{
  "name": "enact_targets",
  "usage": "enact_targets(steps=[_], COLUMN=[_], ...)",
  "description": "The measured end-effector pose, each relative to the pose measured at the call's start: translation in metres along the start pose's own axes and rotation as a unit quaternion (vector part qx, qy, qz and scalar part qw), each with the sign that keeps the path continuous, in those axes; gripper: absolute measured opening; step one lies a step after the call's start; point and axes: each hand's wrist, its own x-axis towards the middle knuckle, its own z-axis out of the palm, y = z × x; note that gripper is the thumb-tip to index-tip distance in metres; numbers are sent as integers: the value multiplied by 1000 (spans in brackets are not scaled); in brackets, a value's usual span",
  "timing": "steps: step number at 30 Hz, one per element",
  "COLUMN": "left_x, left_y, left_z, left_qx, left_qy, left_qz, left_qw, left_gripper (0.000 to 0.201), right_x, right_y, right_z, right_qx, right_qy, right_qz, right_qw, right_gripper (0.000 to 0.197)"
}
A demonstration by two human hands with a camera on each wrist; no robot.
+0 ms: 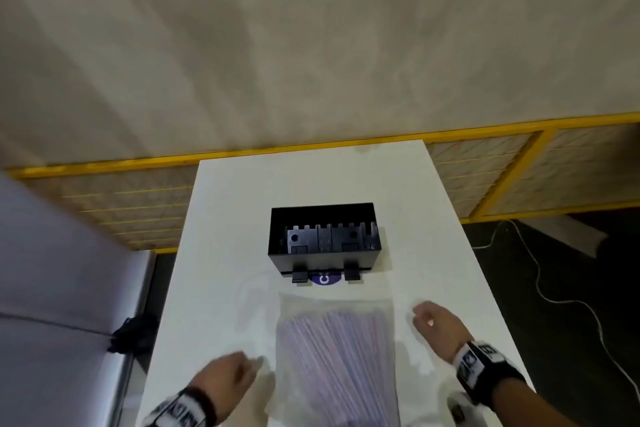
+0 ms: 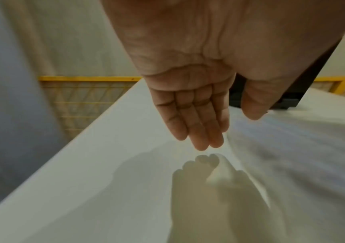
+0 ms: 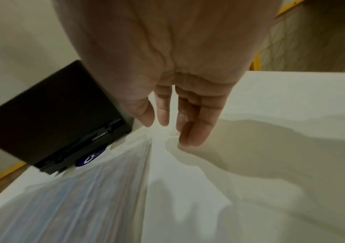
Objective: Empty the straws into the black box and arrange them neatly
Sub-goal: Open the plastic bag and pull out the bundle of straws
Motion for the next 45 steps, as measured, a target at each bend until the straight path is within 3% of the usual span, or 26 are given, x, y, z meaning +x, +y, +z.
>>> enact_targets(steps=[2, 6, 10, 15, 21, 26, 32, 37, 45], left_x=[33, 88, 123, 145, 163, 173, 176, 170, 159], left_y=[36, 103, 155, 195, 207, 210, 220, 220, 205], left_z=[-6, -13, -6, 6, 26, 35, 37, 39, 16], left_qx=[-18, -39, -10, 45, -9, -41, -86, -71, 31], left_qy=[26, 20, 0, -31, -52, -51, -87, -103, -122], left_qz=[25, 92, 130, 192, 201, 221, 155, 173, 235], left_qw=[999, 995, 992, 980, 978, 973, 980, 977, 964], left_gripper=[29, 23, 21, 27, 36, 27, 29, 33, 48], right_x=[19, 37, 45, 49, 42, 37, 32, 28, 23], right_y=[-9, -29, -41, -47, -44, -41, -40, -40, -51], right_z=[2, 11, 30, 43, 36, 36, 34, 30, 25], right_qx=[-11, -19, -8, -47, 23, 62, 99, 133, 82], right_qy=[-24, -46, -35, -10, 18, 21, 17, -6, -6], right_qz=[5, 8, 36, 47, 22, 5, -12, -2, 2], right_qw=[1000, 999, 999, 998, 999, 998, 995, 991, 997], right_gripper=[33, 39, 35, 12, 10, 13, 13, 11, 16])
